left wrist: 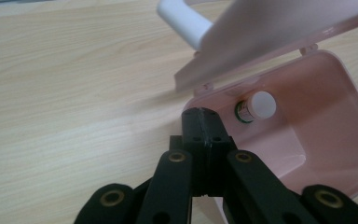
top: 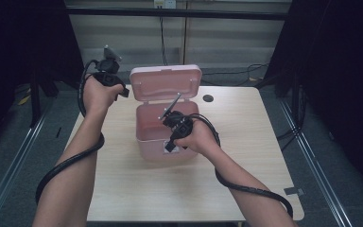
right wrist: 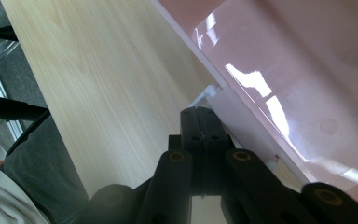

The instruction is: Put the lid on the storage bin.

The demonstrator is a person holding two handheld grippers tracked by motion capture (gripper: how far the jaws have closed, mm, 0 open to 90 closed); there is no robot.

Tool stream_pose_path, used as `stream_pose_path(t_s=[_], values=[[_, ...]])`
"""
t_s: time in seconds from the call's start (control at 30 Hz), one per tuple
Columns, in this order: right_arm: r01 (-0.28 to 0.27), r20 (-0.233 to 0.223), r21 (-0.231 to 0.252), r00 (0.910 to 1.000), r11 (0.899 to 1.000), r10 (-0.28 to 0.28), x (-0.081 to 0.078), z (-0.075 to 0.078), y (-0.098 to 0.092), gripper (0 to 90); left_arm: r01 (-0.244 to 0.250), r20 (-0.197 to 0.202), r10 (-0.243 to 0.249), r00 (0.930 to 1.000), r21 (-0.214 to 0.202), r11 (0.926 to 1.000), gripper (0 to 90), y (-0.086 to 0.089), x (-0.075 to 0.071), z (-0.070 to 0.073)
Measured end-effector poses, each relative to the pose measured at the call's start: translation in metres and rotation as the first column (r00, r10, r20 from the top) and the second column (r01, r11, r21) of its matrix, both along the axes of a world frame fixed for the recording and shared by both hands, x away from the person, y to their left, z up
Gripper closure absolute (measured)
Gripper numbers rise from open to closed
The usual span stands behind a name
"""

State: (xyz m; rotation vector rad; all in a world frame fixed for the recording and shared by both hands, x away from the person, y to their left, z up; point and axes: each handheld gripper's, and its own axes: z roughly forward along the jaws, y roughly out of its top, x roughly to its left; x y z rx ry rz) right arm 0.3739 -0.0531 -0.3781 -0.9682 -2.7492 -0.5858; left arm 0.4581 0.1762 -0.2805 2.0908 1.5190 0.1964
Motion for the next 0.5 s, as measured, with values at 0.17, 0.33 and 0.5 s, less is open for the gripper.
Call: stream_pose_path(t_s=[0.17,0.33,0.5], values=[[-0.007,-0.004,-0.009,1.0000,1.000,0.007,-0.001,0.000,0.000,90.0,-0.044,0.032,0.044,0.9985,-0.012,0.9990,90.0,0.016,0.012,0.013],[-0.006,-0.009,-0.007,0.9999,1.000,0.006,0.001,0.000,-0.003,90.0,-0.037,0.051,0.040,0.9979,-0.061,0.9974,90.0,0.015,0.028,0.030],[-0.012,0.000,-0.012,0.9999,1.000,0.012,0.003,0.001,-0.006,90.0,0.002,0.053,0.002,0.9986,-0.067,0.9977,90.0,-0.001,0.036,0.035]])
